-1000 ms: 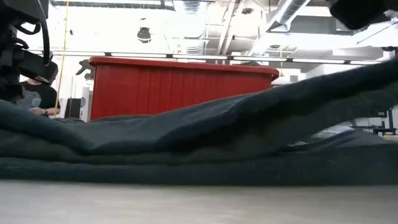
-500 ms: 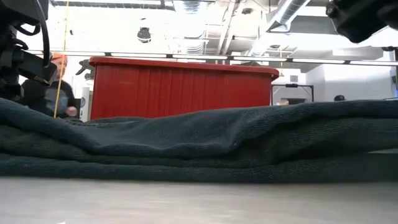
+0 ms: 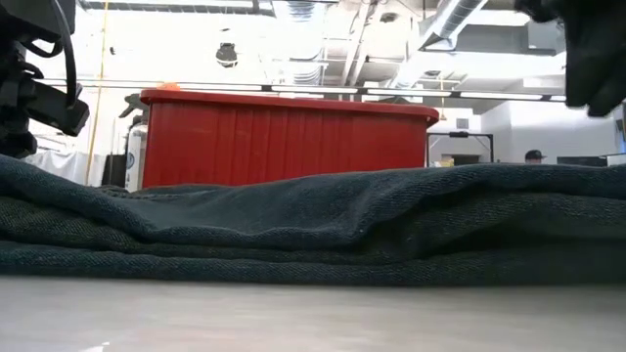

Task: Fold Laundry from Bin
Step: Fold the black pants

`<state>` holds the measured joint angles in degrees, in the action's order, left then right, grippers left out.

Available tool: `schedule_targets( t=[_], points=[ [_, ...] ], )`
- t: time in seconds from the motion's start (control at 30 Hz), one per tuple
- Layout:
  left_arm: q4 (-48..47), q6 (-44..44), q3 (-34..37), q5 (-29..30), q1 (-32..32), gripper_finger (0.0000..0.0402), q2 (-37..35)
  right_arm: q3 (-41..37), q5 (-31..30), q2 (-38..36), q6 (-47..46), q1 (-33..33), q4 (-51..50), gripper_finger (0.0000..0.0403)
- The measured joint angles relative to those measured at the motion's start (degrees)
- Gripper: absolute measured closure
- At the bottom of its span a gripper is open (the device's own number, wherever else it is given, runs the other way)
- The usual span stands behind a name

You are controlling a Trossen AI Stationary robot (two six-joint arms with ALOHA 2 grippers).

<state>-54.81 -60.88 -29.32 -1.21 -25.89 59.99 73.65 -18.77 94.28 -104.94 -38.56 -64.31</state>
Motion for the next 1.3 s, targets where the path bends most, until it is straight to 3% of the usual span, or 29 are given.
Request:
schedule_targets(
  t=[0.17,0.5,0.67,1.0,1.17,1.3],
  points=[
    [0.04,0.00,0.00,0.31,0.00,0.0127,0.00,-0.02,0.97,3.66,1.06,2.97,1.06,0.0237],
    [0.11,0.81,0.00,0.47,-0.01,0.0127,0.02,-0.09,3.62,8.16,0.16,11.19,-1.57,0.0156],
    [0.15,1.05,0.00,0.56,0.00,0.0127,0.02,-0.13,3.61,8.16,3.38,13.32,-1.16,0.0154],
    [0.28,1.77,0.00,1.65,-0.02,0.0127,0.02,-8.42,5.24,8.11,3.08,14.27,13.52,0.0155],
    [0.31,1.79,0.00,1.80,-0.02,0.0127,0.02,-8.70,5.39,8.11,3.41,14.41,14.69,0.0198],
    [0.27,1.84,0.00,2.57,-0.02,0.0127,0.02,-8.70,5.41,8.11,3.46,14.98,14.35,0.0300]
  ],
)
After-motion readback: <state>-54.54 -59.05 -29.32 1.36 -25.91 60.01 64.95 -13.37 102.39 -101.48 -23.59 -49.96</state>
